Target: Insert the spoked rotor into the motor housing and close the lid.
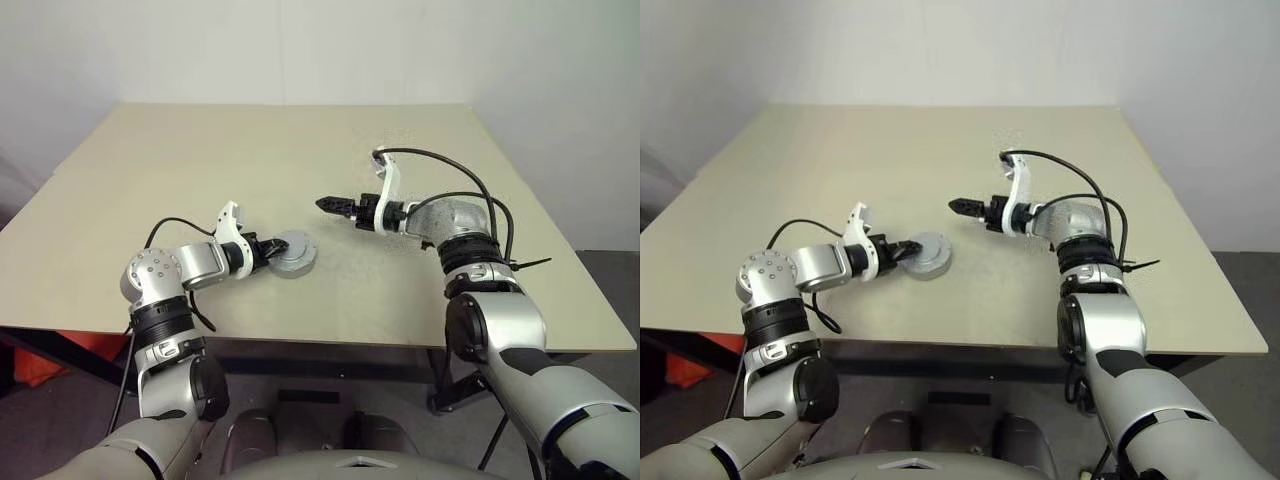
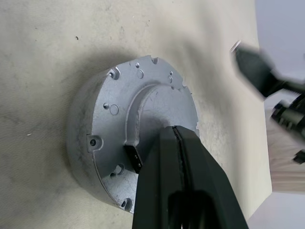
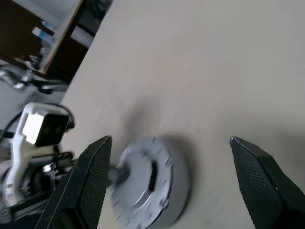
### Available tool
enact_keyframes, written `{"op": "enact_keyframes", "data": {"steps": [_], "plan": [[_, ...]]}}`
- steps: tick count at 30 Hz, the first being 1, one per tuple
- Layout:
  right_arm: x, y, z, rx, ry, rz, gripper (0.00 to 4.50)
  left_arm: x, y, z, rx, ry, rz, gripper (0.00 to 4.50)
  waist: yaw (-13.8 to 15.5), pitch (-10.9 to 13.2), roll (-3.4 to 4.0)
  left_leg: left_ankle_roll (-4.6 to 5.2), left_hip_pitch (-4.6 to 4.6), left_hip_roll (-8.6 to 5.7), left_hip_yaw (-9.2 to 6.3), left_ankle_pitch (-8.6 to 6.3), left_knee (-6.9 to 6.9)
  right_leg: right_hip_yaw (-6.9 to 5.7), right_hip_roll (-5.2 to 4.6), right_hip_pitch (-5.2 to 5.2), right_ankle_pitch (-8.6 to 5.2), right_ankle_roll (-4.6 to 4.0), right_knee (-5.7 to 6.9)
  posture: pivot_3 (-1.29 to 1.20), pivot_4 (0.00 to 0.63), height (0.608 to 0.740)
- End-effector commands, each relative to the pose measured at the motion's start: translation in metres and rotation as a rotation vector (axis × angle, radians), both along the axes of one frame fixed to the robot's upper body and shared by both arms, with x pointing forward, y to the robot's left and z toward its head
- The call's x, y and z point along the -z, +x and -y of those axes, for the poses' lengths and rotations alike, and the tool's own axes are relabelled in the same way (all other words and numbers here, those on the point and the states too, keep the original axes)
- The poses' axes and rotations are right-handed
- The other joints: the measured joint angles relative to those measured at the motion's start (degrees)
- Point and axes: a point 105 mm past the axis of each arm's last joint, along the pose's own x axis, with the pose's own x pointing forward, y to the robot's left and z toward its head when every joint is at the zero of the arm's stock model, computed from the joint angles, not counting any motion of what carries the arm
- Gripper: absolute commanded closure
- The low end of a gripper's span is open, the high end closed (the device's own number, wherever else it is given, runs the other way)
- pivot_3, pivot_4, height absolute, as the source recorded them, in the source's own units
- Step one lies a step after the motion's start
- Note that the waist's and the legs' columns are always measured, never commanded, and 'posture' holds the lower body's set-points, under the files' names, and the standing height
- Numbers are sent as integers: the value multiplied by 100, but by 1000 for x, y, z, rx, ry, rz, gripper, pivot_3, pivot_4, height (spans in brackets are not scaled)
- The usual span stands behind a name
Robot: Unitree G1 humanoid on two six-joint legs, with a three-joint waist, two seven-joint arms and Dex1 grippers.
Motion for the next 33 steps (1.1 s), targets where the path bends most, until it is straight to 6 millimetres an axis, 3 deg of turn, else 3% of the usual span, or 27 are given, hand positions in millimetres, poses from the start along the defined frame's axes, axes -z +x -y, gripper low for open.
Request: {"op": "enact_keyframes", "data": {"steps": [1,12,17,23,33], "plan": [[-2,-10,-7,-23,45,-97,45,7,-2,-6,-17,45,-23,4500,9,0,0,0,0,0,0,0,0,0,0,0,0,0,0,0,0,740],[24,-25,-11,-39,13,-162,45,6,-3,-10,-24,53,-7,4500,97,0,1,-31,8,0,1,17,-3,0,-1,5,-11,21,0,0,0,740],[29,-33,-26,-76,47,-190,45,5,-3,-12,-25,62,-4,4500,86,0,1,-32,9,1,1,18,-5,0,0,5,-9,18,1,0,0,740],[29,-40,-41,-113,79,-199,45,3,-2,-14,-29,71,2,4500,78,0,0,-40,13,3,1,22,-8,0,1,4,-11,21,3,0,0,740],[12,-33,-73,-107,197,-199,45,3,-1,-17,-39,78,4,4500,50,0,1,-66,22,8,2,38,-26,1,7,2,-21,38,14,0,0,740]]}}
